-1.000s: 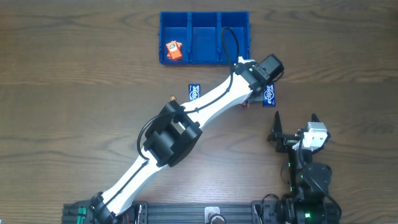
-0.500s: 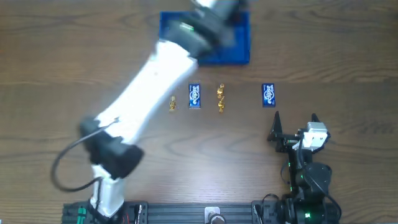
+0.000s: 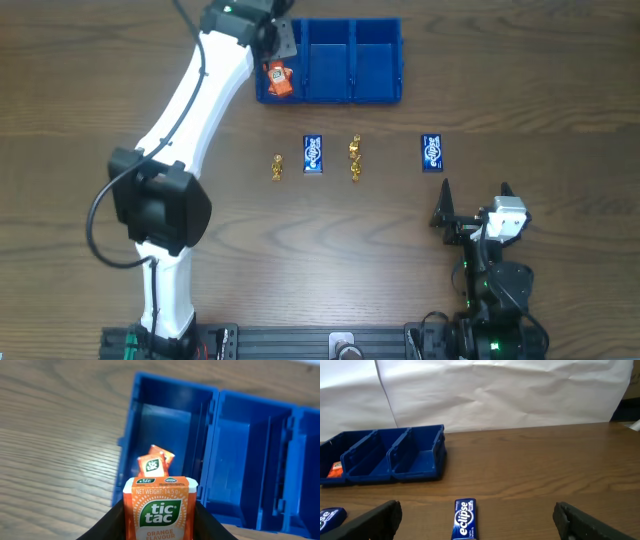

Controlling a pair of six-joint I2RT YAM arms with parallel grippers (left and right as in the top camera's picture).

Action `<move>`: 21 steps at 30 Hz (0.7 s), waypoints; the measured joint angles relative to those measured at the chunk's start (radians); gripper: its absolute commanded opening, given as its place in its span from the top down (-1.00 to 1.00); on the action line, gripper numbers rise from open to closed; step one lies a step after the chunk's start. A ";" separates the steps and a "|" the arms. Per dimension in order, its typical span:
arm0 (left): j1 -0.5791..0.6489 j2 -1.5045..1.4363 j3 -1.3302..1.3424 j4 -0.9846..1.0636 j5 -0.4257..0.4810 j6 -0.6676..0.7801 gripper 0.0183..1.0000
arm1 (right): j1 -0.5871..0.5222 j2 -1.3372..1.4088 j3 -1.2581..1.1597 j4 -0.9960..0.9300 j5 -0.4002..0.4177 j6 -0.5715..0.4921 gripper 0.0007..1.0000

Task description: Sort Candies Into Trays

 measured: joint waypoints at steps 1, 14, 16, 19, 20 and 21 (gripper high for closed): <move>-0.002 0.018 0.000 0.002 0.006 0.002 0.56 | 0.000 0.000 0.000 0.000 0.000 0.000 -1.00; -0.004 0.096 0.000 0.022 0.030 0.078 0.53 | 0.000 0.000 0.000 0.000 0.000 0.000 -1.00; -0.004 0.096 0.000 0.022 0.030 0.082 0.47 | 0.000 0.000 0.000 0.000 0.000 0.000 -1.00; -0.003 0.096 0.000 0.021 0.030 0.093 0.44 | 0.000 0.000 0.000 0.000 0.000 0.000 -1.00; -0.003 0.096 0.000 0.021 0.030 0.095 0.43 | 0.000 0.000 0.000 0.000 0.000 0.000 -1.00; -0.002 0.096 0.000 0.021 0.030 0.097 0.43 | 0.000 0.000 0.000 0.000 0.000 0.000 -1.00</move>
